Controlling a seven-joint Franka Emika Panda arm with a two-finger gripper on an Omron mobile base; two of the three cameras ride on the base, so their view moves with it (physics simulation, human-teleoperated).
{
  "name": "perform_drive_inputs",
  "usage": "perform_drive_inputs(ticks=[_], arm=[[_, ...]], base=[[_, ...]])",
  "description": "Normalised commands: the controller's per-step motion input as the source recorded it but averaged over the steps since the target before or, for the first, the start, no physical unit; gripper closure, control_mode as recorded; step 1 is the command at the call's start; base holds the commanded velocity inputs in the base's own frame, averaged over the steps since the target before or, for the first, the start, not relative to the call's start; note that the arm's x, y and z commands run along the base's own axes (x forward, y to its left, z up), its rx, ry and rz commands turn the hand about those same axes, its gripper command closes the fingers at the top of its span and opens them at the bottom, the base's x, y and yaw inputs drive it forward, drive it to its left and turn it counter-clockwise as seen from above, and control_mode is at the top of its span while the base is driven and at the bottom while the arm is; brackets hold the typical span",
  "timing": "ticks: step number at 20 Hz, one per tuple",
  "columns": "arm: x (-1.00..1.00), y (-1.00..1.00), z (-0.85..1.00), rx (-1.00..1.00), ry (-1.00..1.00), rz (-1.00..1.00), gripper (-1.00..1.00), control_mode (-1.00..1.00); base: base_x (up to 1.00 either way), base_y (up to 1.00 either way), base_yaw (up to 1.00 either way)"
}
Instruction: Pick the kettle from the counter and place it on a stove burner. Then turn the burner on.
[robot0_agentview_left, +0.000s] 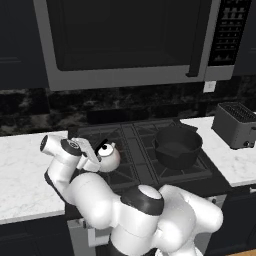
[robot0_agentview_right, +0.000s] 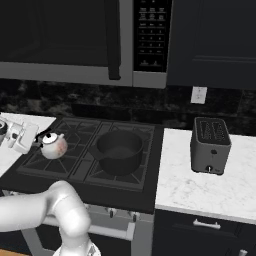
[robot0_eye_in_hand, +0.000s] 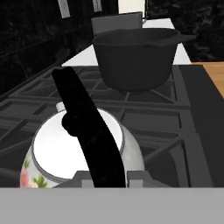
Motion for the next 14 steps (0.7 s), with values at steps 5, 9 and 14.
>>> perform_drive_inputs(ticks=[5, 9, 14], arm=[[0.15, 0.15, -0.22, -0.03, 0.0, -0.02, 1.0, -1.0], [0.17, 0.08, -0.24, -0.02, 0.0, -0.01, 1.0, -1.0], [0.04, 0.02, -0.16, -0.02, 0.0, -0.01, -1.0, -1.0]], base=[[0.0, 0.0, 0.0], [0.0, 0.0, 0.0], [0.0, 0.0, 0.0]])
